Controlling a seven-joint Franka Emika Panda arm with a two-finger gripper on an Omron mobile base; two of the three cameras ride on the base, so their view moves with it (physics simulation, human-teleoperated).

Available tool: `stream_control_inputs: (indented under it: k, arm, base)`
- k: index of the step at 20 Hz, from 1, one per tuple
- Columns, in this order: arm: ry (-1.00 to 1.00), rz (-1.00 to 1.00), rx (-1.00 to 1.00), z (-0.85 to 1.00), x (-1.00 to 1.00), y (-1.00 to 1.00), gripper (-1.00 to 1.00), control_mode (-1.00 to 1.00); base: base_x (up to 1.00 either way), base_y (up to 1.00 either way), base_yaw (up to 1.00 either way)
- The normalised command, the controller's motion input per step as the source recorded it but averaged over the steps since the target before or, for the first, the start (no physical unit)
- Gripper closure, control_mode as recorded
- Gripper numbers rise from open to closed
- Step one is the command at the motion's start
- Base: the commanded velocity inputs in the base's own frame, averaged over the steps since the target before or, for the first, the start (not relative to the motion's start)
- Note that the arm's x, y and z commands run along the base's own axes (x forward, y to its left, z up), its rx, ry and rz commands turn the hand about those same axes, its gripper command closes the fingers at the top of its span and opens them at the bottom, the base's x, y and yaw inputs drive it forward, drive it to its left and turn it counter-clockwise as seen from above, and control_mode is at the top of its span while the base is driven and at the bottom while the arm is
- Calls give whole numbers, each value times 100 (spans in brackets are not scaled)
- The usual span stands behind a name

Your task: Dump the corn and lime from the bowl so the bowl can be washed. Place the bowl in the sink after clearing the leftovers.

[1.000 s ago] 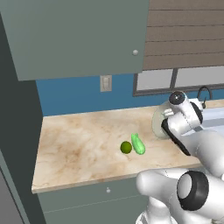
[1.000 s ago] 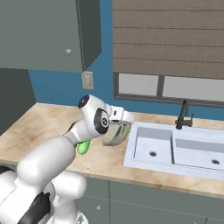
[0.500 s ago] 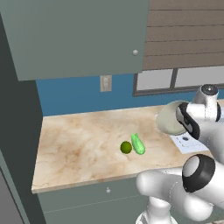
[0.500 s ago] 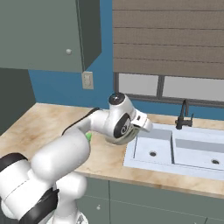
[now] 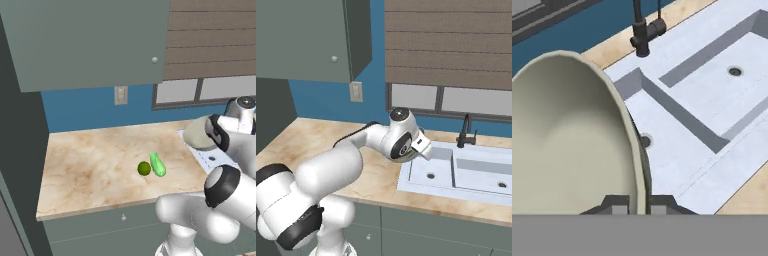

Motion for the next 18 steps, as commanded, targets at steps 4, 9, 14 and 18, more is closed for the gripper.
stream_control_inputs:
  k: [4,9,14,18]
  arm:
    - [-3,-45,41,-1,-26,-32,100,-100]
    - [-14,-49,51,-11,-43,-10,100,-100]
    - [-3,-28,31,-10,-8,-3,100,-100]
    - [0,-3,2,-2,1,0,100,-100]
  base:
    - [0,0,0]
    - [0,0,0]
    - [0,0,0]
    - [0,0,0]
